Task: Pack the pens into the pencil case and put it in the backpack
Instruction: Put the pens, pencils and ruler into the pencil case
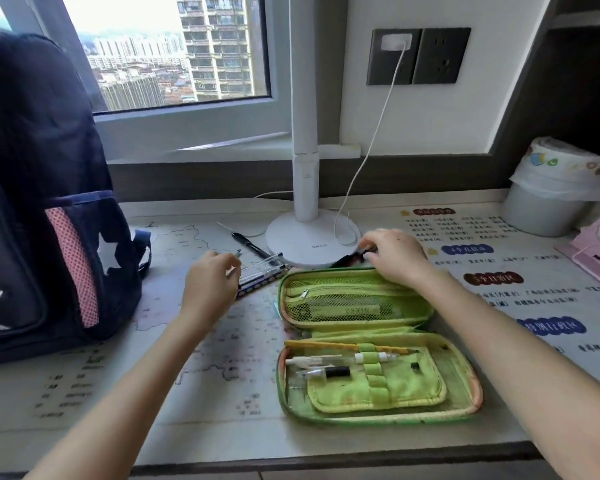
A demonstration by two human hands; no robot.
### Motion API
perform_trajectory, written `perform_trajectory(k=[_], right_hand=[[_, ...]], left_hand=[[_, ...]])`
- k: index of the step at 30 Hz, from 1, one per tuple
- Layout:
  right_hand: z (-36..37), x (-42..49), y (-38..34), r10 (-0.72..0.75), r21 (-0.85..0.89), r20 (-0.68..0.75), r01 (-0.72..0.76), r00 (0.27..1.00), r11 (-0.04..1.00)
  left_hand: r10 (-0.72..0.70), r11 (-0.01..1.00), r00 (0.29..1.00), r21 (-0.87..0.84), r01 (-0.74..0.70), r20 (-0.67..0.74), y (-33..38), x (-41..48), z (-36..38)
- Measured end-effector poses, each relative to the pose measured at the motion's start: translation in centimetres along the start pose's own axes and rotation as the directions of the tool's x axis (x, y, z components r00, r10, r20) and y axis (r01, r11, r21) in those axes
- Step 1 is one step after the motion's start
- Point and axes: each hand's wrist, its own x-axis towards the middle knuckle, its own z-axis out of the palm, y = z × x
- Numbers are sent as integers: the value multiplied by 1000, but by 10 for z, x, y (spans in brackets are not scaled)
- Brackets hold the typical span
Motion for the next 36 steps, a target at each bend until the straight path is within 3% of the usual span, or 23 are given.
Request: perform_trajectory(k=[4, 7, 12, 15, 18, 22, 24, 25, 26, 28, 29, 30, 32, 34, 36], right_hand=[[16, 31, -6, 52, -250, 125, -19, 991, 968], [21, 40, -2, 54, -358, 180, 15, 982, 934], [9, 44, 16, -150, -342, 301, 253, 942, 905], [-5, 41, 29, -229, -468, 343, 377, 911, 799], [-16, 36, 53, -202, -609, 274, 333, 940, 720], [-40, 9, 68, -88, -580, 32, 90, 996, 810], [-45, -17, 57, -11, -338, -109, -27, 994, 941], [-45, -35, 46, 63, -83, -120, -73, 991, 994], [-45, -53, 31, 113, 217, -79, -94, 990, 972], [-46, -91, -7, 126, 699, 64, -135, 990, 702], [-45, -104, -25, 104, 819, 139, -174, 985, 546], [-42, -117, -41, 81, 882, 190, -206, 979, 423], [-33, -133, -65, 42, 933, 223, -226, 974, 281], [-26, -141, -78, 4, 962, 208, -206, 978, 177], [-24, -146, -80, -16, 970, 201, -196, 980, 146]], left_hand=[[-30, 989, 990, 148, 9, 139, -19, 31, 11], [7, 985, 975, 167, -45, 220, -27, 46, 15], [28, 990, 956, 122, -66, 292, -28, 56, 18], [60, 991, 958, 96, -90, 279, -26, 52, 19], [76, 995, 971, 53, -90, 227, -22, 46, 16], [109, 993, 989, -52, -104, 104, -8, 36, 6], [138, 984, 989, -124, -131, 53, 9, 25, -2], [156, 975, 987, -169, -147, 43, 20, 17, -5], [177, 961, 983, -227, -160, 57, 33, 7, -8], [222, 907, 960, -397, -140, 168, 63, -18, -15], [244, 860, 939, -502, -94, 241, 78, -29, -18], [261, 799, 920, -601, -36, 293, 93, -43, -21], [247, 669, 922, -741, 60, 297, 115, -65, -25], [183, 519, 944, -842, 145, 276, 126, -81, -29], [139, 390, 955, -901, 189, 260, 126, -91, -34]])
